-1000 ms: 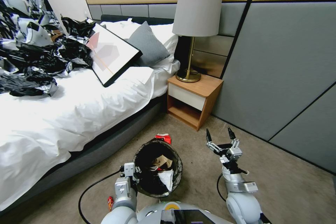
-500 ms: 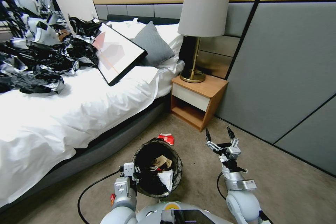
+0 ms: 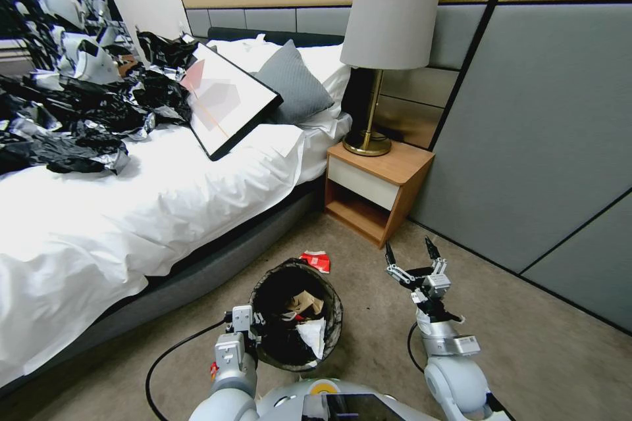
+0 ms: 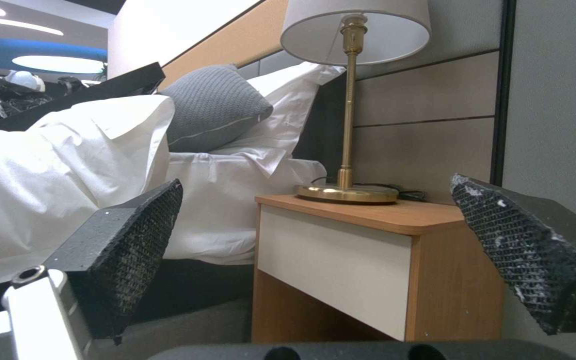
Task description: Pick up the trash bin, then pick up the garbage from the floor and place it into the trash bin.
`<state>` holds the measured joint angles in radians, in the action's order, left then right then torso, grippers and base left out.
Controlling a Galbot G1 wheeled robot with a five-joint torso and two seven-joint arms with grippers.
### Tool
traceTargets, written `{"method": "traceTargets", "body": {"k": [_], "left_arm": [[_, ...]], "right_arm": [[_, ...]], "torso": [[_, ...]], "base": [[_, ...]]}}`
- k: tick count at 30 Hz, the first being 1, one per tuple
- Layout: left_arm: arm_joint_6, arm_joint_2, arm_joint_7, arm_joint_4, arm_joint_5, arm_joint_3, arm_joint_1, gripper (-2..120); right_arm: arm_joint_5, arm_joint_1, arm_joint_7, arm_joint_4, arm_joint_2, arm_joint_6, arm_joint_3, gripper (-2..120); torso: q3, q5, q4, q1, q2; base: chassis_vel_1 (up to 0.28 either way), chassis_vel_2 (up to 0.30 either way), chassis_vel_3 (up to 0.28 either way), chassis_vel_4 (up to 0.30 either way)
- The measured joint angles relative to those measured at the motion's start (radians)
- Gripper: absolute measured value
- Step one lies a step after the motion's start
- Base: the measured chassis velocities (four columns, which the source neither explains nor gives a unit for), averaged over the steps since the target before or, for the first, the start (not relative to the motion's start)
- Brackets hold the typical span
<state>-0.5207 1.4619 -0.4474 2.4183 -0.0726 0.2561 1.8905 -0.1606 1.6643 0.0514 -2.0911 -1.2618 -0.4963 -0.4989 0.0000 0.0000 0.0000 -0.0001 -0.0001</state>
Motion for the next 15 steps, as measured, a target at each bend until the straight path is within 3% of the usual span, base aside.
{"method": "traceTargets", "body": {"k": [15], "left_arm": [[0.020, -0.001, 0.003, 0.004, 0.015, -0.002, 0.003, 0]], "right_arm": [[0.015, -0.013, -0.004, 0.000, 0.007, 0.011, 0.015, 100]], "torso": [[0.000, 0.0000, 0.0000, 0.000, 0.000]], "base": [[0.000, 0.000, 0.000, 0.000]]}}
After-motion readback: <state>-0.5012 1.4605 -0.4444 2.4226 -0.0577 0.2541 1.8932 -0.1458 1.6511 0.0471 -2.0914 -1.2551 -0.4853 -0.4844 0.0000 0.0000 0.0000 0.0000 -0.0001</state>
